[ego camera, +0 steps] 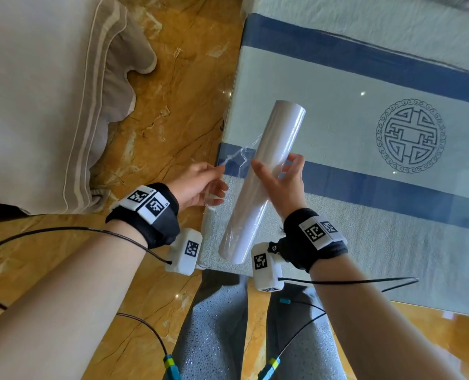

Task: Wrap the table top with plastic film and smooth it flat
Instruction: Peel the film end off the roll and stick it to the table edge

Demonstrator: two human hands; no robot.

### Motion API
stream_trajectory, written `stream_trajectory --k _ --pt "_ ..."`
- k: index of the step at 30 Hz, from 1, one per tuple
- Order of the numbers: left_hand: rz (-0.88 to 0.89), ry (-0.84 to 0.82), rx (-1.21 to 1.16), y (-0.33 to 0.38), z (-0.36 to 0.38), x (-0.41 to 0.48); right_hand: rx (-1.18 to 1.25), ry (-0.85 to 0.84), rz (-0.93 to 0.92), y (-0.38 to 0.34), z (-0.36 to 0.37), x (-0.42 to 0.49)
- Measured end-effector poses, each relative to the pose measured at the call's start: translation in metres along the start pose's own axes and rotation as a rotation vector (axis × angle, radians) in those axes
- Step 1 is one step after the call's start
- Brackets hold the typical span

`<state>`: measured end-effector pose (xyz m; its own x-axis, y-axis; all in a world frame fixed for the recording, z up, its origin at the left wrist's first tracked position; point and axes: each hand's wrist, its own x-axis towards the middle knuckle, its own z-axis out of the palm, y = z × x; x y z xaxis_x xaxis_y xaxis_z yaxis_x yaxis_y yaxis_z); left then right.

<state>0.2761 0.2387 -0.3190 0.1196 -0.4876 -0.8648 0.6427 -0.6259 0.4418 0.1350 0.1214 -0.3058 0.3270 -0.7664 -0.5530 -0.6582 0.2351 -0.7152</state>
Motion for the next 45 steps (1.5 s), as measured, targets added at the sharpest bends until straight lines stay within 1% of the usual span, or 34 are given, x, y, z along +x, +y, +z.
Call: stream_trajectory --k 2,4,5,7,10,13,15,17,19,25,28,31,35,37,41,43,45 --pt "-0.026 -0.007 0.193 -0.005 0.008 0.0 -0.04 0.016 -0.031 -0.001 0.002 -0.002" --pt "0.016 0.005 0.33 -0.011 0.019 0.002 -0.065 0.027 -0.048 -0.001 0.005 -0.004" --pt "0.051 0.008 0.352 -0.014 0.023 0.002 -0.067 0.041 -0.047 -0.001 0.006 -0.006" --pt "0.1 0.033 0.316 -0.018 0.028 0.002 -0.058 0.072 -0.036 -0.002 0.009 -0.007" --pt "0.178 0.121 0.283 -0.019 0.031 0.0 -0.04 0.097 -0.013 -0.005 0.01 -0.007" --pt "0.271 0.173 0.435 -0.019 0.034 -0.003 -0.036 0.099 -0.013 -0.006 0.009 -0.006" --pt "0.296 0.161 0.533 -0.019 0.034 -0.004 -0.048 0.078 -0.02 -0.005 0.008 -0.005" --pt "0.269 0.145 0.508 -0.019 0.034 -0.005 -0.052 0.049 -0.022 -0.004 0.007 -0.004" --pt "0.208 0.128 0.366 -0.019 0.034 -0.006 -0.024 0.021 -0.005 -0.004 0.004 -0.004" --pt "0.036 0.104 -0.01 -0.019 0.029 -0.009 0.183 -0.055 0.102 0.004 -0.005 -0.007" --pt "-0.004 0.112 -0.114 -0.019 0.026 -0.011 0.229 -0.073 0.144 0.004 -0.003 -0.008" --pt "-0.01 0.098 -0.061 -0.02 0.025 -0.011 0.19 -0.042 0.142 -0.001 0.002 -0.009" --pt "0.012 0.068 0.189 -0.023 0.034 -0.012 0.019 -0.015 0.057 -0.004 0.006 -0.008" --pt "0.043 0.06 0.265 -0.027 0.039 -0.014 -0.047 0.004 0.013 -0.005 0.007 -0.009" --pt "0.095 0.076 0.306 -0.03 0.037 -0.02 -0.032 0.016 0.034 -0.005 0.009 -0.013" --pt "0.1 0.118 0.335 -0.032 0.034 -0.021 -0.004 0.002 0.055 -0.004 0.01 -0.014" --pt "0.083 0.162 0.308 -0.032 0.031 -0.019 0.024 -0.016 0.062 -0.003 0.011 -0.015"
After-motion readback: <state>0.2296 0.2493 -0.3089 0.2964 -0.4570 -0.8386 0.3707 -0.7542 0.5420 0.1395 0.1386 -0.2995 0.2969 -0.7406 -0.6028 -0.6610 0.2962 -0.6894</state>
